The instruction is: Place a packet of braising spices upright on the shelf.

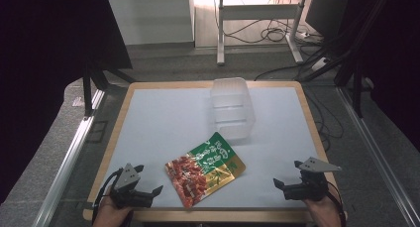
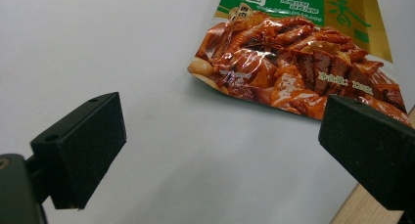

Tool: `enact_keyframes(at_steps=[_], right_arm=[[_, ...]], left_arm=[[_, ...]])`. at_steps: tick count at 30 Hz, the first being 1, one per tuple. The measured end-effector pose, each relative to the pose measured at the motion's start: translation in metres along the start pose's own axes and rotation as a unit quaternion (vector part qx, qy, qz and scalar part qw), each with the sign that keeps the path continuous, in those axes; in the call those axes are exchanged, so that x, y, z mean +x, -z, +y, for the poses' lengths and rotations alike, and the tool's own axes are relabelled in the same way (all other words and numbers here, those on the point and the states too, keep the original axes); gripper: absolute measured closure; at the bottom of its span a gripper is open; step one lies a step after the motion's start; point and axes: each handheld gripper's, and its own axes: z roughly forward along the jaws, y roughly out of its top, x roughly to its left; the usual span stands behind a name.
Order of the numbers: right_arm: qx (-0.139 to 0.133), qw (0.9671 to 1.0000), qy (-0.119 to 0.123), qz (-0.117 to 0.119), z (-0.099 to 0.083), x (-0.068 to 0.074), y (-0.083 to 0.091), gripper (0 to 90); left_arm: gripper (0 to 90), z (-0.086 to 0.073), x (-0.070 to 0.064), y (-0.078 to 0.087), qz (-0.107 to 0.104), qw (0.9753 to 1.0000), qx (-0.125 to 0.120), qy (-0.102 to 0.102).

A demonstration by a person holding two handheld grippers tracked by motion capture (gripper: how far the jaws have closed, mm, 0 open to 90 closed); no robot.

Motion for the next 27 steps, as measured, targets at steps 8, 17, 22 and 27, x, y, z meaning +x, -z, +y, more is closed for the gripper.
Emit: enact_keyframes(at_steps=[8,17,22,27], right_arm=[[-0.003,1.0,-0.002,-0.001,0.004,-0.001,-0.004,0.0],[-0.006,0.9998,0.02,0.005,0.009,0.001,-0.008,0.0],[-0.009,0.9996,0.025,0.012,0.013,0.002,-0.012,0.0],[-0.014,0.9993,0.03,0.016,0.016,0.004,-0.015,0.0]], left_arm=[[3.5,0.0,0.0,0.0,0.001,1.0,0.002,-0.002],[3.5,0.0,-0.001,-0.001,0.001,1.0,0.004,-0.003],[3.5,0.0,-0.001,-0.001,0.002,1.0,0.004,-0.005],[3.6,0.0,-0.001,-0.001,0.002,1.0,0.005,-0.006]])
